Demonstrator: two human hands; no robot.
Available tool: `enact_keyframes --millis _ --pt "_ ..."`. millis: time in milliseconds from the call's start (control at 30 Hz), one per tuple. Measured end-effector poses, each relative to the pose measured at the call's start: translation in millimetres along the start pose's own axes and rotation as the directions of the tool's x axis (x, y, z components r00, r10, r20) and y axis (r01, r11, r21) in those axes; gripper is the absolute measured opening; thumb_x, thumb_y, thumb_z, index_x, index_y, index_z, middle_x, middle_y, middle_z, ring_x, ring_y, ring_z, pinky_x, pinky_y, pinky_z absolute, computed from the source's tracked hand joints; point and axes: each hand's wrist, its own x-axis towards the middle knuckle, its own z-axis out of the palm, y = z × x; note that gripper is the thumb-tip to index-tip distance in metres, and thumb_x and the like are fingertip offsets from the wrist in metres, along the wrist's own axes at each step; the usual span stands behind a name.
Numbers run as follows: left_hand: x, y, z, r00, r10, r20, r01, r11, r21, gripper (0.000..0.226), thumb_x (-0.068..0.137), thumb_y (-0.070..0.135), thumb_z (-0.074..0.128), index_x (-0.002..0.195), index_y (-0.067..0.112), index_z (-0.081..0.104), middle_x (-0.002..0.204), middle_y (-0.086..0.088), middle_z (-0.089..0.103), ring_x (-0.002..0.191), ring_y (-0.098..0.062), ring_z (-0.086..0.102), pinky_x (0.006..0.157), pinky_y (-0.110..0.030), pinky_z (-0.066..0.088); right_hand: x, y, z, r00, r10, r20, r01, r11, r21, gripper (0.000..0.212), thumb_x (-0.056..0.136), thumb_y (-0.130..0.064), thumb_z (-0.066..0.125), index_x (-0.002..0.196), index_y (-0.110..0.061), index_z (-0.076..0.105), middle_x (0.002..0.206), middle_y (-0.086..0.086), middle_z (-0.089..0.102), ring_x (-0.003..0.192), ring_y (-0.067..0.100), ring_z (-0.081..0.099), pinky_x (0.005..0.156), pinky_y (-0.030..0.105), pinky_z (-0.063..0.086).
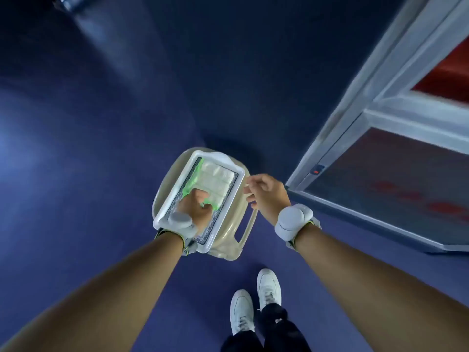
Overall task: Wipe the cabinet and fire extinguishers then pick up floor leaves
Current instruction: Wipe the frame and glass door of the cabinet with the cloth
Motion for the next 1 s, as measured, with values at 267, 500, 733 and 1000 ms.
enact_keyframes --millis 267,500,733,1000 --pt "82.0 -28.1 69.7 0.986 0.158 -0.06 -0.12 0.904 0.411 0.038 0.086 0.038 0.066 0.121 0.028 0.055 0.131 -0.001 0.053 0.125 -0.03 0.044 0.1 -0.045 0.039 75.2 77.3 34.7 0.994 0.103 0.047 -0.105 0.993 0.047 0.018 0.1 -0.017 0.049 0.092 -0.023 0.063 0.1 0.007 0.073 0.075 0.01 0.066 0.062 0.016 0.05" --pt "106.9 -32.1 71.1 0.967 0.218 -0.13 -0.139 0.884 0.447 0.02 0.084 0.027 0.062 0.104 0.029 0.064 0.105 0.004 0.065 0.103 -0.024 0.057 0.094 -0.043 0.031 84.6 93.3 39.0 0.983 0.184 0.025 -0.185 0.983 0.016 0.021 0.099 -0.016 0.047 0.104 -0.017 0.067 0.09 0.0 0.074 0.071 0.015 0.067 0.079 0.038 0.058" --pt "61.0 28.8 11.5 0.964 0.26 -0.064 -0.219 0.905 0.365 0.025 0.077 0.03 0.059 0.101 0.029 0.067 0.098 0.006 0.069 0.104 -0.023 0.056 0.089 -0.039 0.035 49.7 34.4 34.1 0.902 0.421 0.097 -0.428 0.839 0.337 0.026 0.095 -0.027 0.061 0.113 -0.01 0.061 0.089 0.008 0.06 0.076 0.024 0.058 0.088 0.043 0.056" --pt "-83.4 135.3 -50.9 0.907 0.367 0.205 -0.407 0.889 0.21 0.026 0.075 0.041 0.063 0.098 0.031 0.066 0.095 0.012 0.069 0.1 -0.018 0.061 0.097 -0.043 0.045 -68.5 -58.1 -12.8 0.885 0.388 0.259 -0.451 0.568 0.688 0.053 0.072 -0.061 0.075 0.094 -0.013 0.07 0.089 0.004 0.065 0.084 0.021 0.05 0.077 0.031 0.036"
